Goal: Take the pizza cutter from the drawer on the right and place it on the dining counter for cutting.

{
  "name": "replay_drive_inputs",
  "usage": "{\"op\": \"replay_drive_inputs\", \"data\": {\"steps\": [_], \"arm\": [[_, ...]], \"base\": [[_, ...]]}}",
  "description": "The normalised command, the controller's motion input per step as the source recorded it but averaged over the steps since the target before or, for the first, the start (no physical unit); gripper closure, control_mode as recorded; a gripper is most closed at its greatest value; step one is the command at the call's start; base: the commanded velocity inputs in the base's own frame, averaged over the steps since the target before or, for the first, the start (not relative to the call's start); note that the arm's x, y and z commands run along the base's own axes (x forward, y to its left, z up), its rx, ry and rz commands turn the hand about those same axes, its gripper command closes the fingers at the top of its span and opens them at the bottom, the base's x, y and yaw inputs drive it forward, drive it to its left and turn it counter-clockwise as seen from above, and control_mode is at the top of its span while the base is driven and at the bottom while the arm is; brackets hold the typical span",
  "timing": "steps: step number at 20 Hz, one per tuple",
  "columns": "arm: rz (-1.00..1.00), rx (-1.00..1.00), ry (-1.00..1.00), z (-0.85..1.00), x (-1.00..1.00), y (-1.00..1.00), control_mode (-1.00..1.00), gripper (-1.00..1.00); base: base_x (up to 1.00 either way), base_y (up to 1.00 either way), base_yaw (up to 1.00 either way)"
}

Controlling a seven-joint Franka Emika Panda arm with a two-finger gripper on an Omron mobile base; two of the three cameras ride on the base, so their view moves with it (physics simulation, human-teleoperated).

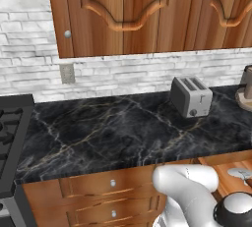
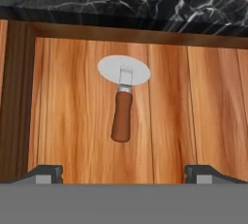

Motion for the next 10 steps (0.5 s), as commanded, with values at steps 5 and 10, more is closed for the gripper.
{"op": "replay_drive_inputs", "data": {"steps": [5,10], "arm": [[0.01,0.00,0.02,-0.24,0.07,-0.04,-1.00,-1.00],[0.03,0.00,0.00,-0.27,0.10,-0.04,-1.00,-1.00]], "base": [[0.00,0.00,0.00],[0.00,0.00,0.00]]}}
